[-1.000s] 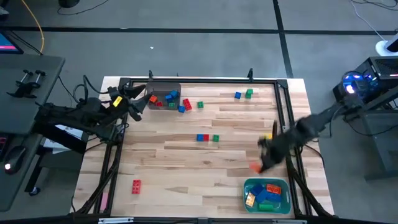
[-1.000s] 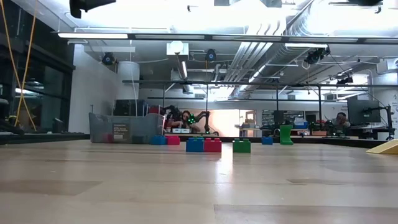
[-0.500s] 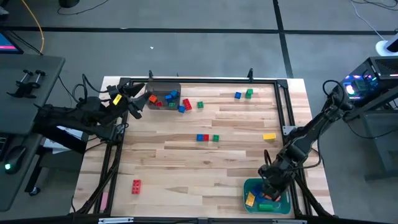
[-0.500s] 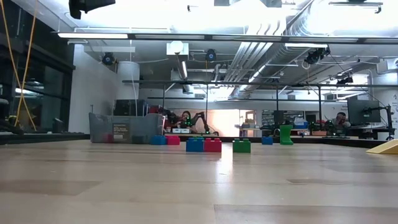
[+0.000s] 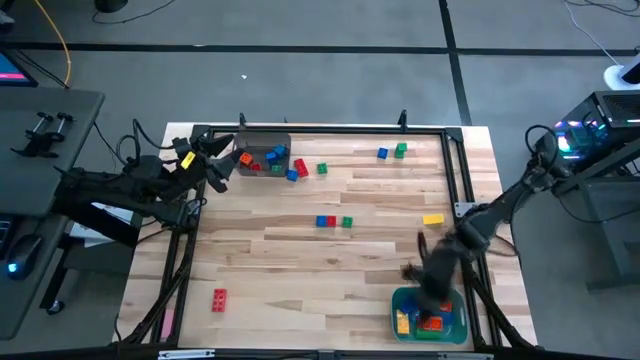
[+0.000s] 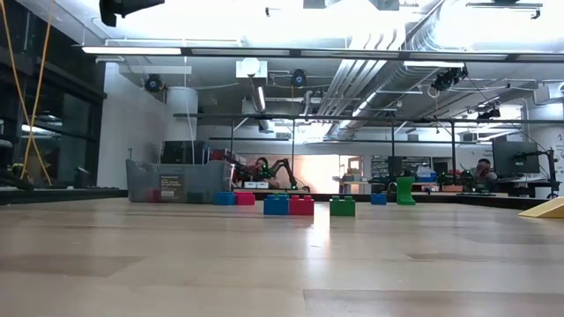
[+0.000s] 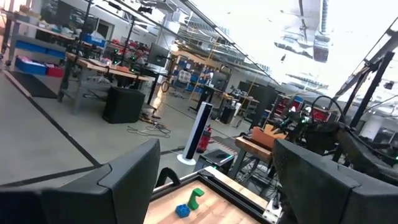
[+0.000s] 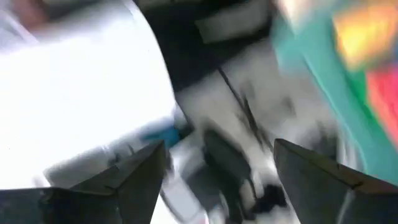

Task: Sort blocks by size
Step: Put the right green block into the blue bin

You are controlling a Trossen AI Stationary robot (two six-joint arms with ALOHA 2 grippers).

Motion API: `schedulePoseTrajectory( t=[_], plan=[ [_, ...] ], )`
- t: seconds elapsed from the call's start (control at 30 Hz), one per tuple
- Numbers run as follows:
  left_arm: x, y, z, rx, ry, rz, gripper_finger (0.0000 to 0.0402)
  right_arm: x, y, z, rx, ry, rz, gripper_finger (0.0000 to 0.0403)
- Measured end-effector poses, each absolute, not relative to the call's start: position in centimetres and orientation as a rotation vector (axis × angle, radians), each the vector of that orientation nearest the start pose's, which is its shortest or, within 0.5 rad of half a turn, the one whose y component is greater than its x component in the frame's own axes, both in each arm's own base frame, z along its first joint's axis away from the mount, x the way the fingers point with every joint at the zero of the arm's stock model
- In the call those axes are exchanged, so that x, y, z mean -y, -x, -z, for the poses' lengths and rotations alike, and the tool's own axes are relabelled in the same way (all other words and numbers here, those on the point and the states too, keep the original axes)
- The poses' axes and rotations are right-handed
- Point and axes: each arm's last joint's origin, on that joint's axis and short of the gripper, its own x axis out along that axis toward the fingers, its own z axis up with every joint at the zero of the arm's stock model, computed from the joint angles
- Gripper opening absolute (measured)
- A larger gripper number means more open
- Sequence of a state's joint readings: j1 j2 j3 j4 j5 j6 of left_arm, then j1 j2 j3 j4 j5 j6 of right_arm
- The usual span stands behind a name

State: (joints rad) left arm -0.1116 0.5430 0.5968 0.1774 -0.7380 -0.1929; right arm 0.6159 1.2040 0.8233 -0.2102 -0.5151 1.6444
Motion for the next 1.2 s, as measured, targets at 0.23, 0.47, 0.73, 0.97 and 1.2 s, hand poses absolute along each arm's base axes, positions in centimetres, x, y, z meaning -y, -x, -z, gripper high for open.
schedulePoseTrajectory(
  t=[0.23,0.47,0.73,0.97,1.2],
  plan=[
    [-0.6,-12.4,-33.4,0.293,0.339,-0.594,0.0295,-3.9,-24.3,-25.3,-0.811,-1.195,0.253,0.0294],
    [-0.6,-12.4,-33.4,0.318,0.412,-0.584,0.0295,9.8,-21.0,-23.6,-0.545,-1.047,1.118,0.0295],
    [-0.6,-12.3,-33.4,0.337,0.455,-0.577,0.0295,17.6,-18.7,-20.7,-0.698,-0.979,1.370,0.0295],
    [-0.6,-12.3,-33.4,0.345,0.479,-0.573,0.0295,21.1,-21.8,-20.3,-0.936,-0.756,1.333,0.0295],
    [-0.6,-12.3,-33.4,0.345,0.479,-0.573,0.0295,23.2,-22.4,-19.2,-1.045,-0.776,1.344,0.0295]
  ],
)
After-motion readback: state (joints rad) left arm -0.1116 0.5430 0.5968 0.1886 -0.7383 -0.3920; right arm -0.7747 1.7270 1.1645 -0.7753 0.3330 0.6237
